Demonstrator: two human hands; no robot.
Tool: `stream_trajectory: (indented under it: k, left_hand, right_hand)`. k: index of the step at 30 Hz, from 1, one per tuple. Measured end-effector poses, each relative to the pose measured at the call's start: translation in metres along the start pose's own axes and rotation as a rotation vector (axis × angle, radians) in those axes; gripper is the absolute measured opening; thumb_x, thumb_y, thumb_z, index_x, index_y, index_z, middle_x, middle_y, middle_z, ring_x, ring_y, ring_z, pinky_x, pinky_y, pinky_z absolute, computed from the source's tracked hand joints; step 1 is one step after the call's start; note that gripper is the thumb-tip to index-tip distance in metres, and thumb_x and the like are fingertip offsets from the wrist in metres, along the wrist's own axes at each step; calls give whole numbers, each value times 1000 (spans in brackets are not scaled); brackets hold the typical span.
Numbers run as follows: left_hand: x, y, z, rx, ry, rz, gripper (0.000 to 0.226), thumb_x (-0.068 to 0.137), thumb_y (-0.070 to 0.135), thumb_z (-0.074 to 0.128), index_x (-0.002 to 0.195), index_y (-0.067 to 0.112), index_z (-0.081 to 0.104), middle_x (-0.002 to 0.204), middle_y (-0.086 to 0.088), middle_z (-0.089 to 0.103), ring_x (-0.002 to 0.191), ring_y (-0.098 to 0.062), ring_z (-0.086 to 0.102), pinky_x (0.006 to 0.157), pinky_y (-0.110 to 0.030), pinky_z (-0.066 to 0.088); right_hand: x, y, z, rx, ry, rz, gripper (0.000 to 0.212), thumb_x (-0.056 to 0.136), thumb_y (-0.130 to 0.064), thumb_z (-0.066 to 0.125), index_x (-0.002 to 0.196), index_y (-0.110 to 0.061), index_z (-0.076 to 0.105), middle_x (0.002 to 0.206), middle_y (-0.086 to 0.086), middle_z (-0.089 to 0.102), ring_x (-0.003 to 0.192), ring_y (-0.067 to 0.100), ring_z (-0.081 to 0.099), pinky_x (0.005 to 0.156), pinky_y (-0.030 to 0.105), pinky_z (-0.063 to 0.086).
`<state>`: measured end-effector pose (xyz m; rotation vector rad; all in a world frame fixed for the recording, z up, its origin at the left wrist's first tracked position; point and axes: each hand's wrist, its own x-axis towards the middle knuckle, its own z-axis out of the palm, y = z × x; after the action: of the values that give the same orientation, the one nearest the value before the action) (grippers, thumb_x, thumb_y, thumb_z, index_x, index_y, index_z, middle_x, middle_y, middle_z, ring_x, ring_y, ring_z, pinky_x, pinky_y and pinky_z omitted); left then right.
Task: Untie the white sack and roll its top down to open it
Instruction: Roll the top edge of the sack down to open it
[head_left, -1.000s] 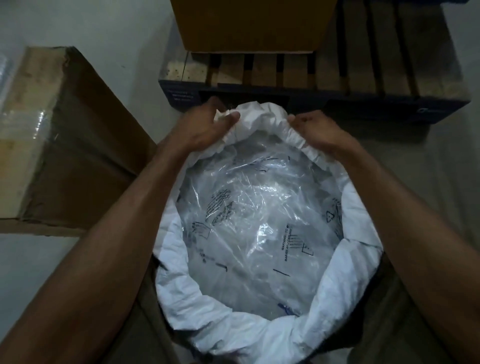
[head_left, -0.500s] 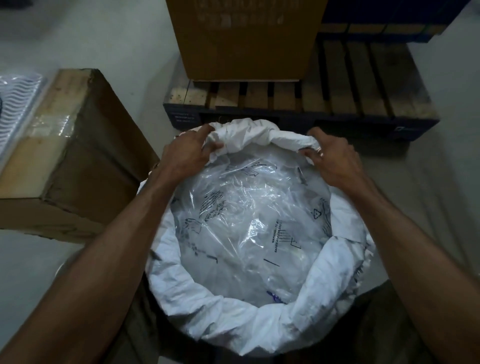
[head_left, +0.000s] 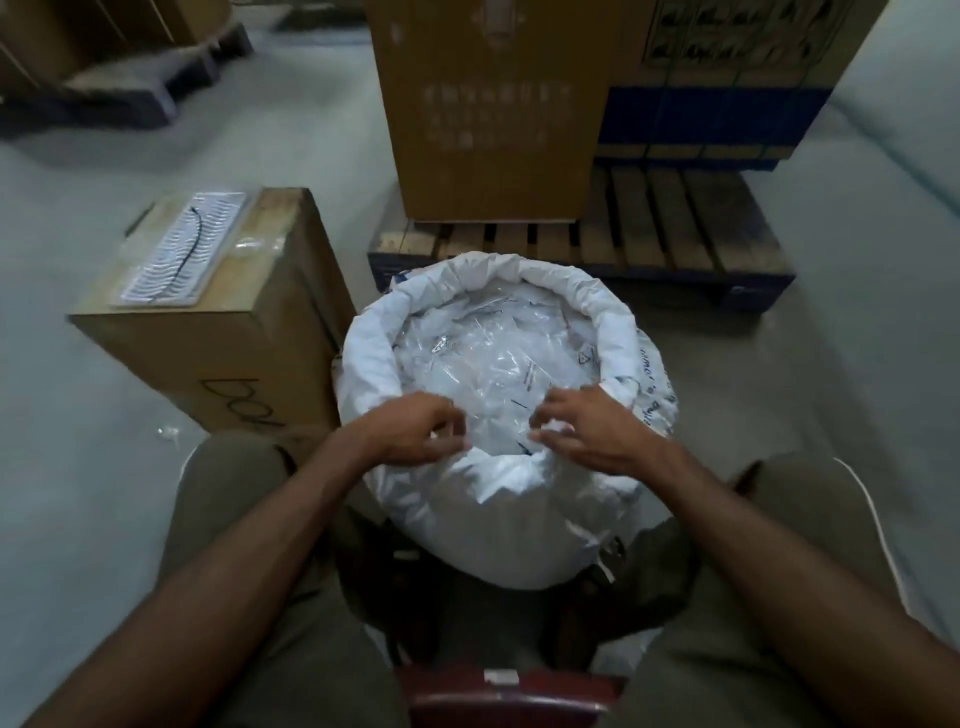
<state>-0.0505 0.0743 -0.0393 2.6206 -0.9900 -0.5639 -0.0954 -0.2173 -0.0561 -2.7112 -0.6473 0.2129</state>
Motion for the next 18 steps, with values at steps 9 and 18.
stream_trajectory:
  k: [9,18]
  left_hand:
    - [-53,20,16,7,80,-146,35,101,43,48,90,15,66,87,-4,65,81,-24,61,78,-44,50]
    - [-22,31,9,-220,418,-208,32,100,43,58,126,25,64,123,-3,60,120,-22,53,104,-43,46]
  right_hand:
    - [-57,-14,0,-33,47,100,59,101,-65,29,72,-21,55,72,-9,50,68,10,49,69,43,45]
    - [-24,-42,-10,165,304,294,17,100,-34,62,110,-20,65,112,-3,61,108,21,59,91,40,48]
